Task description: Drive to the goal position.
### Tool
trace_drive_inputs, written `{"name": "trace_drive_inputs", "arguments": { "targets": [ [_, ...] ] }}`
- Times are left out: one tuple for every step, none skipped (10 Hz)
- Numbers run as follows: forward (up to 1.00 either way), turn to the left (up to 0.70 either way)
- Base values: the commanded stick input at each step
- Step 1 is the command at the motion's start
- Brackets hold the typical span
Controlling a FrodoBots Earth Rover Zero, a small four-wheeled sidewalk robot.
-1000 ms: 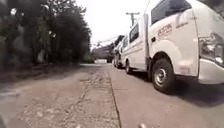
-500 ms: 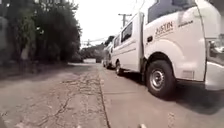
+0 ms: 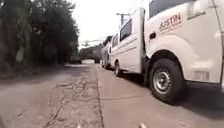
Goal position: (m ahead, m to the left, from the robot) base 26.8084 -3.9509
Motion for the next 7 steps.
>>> {"name": "trace_drive_inputs", "arguments": {
  "targets": [
    [0.85, 0.0],
    [0.85, 0.0],
    [0.85, 0.0],
    [0.85, 0.0],
    [0.85, 0.0],
    [0.85, 0.0],
    [0.85, 0.0]
  ]
}}
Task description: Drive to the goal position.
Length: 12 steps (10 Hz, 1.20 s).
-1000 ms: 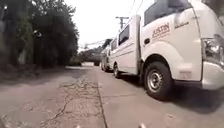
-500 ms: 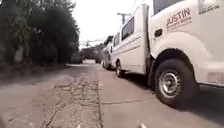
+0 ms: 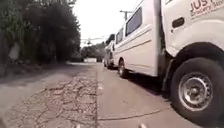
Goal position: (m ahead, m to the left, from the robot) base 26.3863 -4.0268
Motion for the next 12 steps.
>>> {"name": "trace_drive_inputs", "arguments": {
  "targets": [
    [0.85, 0.0],
    [0.85, 0.0],
    [0.85, 0.0],
    [0.85, 0.0],
    [0.85, 0.0],
    [0.85, 0.0],
    [0.85, 0.0],
    [0.85, 0.0],
    [0.85, 0.0],
    [0.85, 0.0],
    [0.85, 0.0],
    [0.85, 0.0]
  ]
}}
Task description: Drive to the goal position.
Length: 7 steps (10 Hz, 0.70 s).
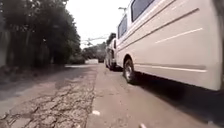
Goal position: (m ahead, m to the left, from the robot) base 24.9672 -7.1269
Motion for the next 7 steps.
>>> {"name": "trace_drive_inputs", "arguments": {
  "targets": [
    [0.85, 0.0],
    [0.85, 0.0],
    [0.85, 0.0],
    [0.85, 0.0],
    [0.85, 0.0],
    [0.85, 0.0],
    [0.85, 0.0]
  ]
}}
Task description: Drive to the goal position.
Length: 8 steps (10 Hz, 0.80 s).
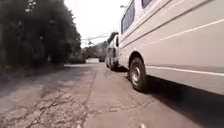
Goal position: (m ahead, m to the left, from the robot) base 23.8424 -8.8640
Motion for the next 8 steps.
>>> {"name": "trace_drive_inputs", "arguments": {
  "targets": [
    [0.85, 0.0],
    [0.85, 0.11],
    [0.85, 0.22],
    [0.85, 0.3],
    [0.85, 0.34],
    [0.85, 0.07],
    [0.85, 0.0],
    [0.85, 0.0]
  ]
}}
